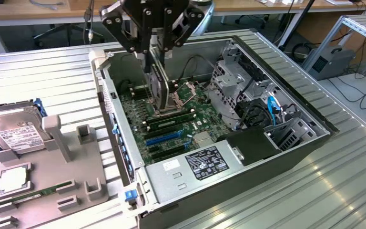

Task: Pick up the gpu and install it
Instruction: 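Pick up the gpu and move the gpu toward the slot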

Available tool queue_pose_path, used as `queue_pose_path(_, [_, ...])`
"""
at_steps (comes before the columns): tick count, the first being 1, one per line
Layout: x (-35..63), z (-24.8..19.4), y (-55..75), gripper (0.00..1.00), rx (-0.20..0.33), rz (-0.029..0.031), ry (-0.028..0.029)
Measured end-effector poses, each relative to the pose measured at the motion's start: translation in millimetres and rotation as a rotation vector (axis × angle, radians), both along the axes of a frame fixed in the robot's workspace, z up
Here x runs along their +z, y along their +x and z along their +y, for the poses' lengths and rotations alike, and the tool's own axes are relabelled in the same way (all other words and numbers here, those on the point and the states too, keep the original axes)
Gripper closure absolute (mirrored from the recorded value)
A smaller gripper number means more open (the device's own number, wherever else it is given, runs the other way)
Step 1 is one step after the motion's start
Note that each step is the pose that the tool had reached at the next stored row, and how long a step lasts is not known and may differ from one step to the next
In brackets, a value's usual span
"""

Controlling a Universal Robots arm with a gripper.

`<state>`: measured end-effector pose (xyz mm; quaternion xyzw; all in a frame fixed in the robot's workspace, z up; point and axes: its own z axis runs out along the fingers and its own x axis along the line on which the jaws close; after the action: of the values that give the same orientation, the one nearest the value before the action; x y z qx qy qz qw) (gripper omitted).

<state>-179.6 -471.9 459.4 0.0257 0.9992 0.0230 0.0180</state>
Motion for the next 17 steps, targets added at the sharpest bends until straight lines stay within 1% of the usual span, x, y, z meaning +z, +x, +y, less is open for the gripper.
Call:
queue_pose_path(4, [0.0,0.0,17.1,0.73,0.000,0.0000,0.0000])
queue_pose_path(6, [0.0,0.1,31.0,0.73,0.000,0.0000,0.0000])
queue_pose_path(9, [0.0,0.2,48.4,0.73,0.000,0.0000,0.0000])
queue_pose_path(14, [0.0,0.3,72.8,0.73,0.000,0.0001,0.0000])
queue_pose_path(17, [0.0,0.5,96.7,0.73,0.000,0.0000,0.0000])
